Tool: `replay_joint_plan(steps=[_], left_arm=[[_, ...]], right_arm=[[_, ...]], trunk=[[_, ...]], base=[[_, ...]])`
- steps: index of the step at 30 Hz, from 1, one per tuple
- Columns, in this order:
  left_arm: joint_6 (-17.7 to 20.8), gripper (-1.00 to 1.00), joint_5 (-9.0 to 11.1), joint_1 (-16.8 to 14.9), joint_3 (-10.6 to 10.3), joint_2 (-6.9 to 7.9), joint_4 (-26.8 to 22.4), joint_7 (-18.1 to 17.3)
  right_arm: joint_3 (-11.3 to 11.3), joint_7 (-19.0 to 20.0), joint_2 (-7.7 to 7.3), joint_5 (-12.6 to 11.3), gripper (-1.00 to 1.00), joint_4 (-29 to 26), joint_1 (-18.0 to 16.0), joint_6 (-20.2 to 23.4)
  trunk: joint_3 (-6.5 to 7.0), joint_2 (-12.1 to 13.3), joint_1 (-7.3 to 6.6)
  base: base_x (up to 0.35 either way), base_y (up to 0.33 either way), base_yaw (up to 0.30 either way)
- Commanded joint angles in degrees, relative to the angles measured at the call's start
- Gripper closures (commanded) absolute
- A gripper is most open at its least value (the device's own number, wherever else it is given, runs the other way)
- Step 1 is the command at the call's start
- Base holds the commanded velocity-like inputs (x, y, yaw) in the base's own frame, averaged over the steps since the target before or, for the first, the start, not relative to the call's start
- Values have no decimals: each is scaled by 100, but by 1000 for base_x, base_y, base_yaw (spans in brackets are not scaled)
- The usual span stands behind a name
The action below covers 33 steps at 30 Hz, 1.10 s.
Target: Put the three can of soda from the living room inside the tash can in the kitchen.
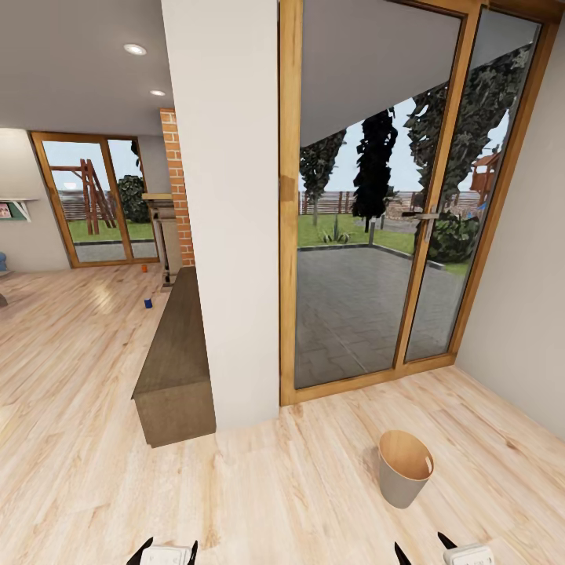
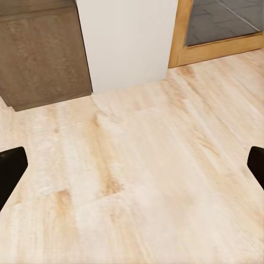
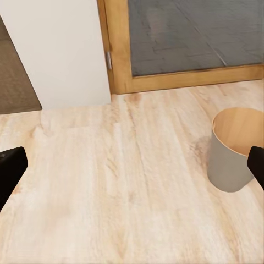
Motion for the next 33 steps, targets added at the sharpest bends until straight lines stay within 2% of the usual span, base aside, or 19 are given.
replay_joint_plan(steps=[1, 33], left_arm=[[0, -100, 0, 0, 1, -1, 0, 0], [0, -100, -2, -4, 15, -3, 9, -16]], right_arm=[[0, 0, 0, 0, -100, 0, 1, 1], [-1, 2, 0, 0, -100, 0, -1, 6]], trunk=[[0, 0, 0], [0, 0, 0]], base=[[0, 0, 0], [0, 0, 0]])
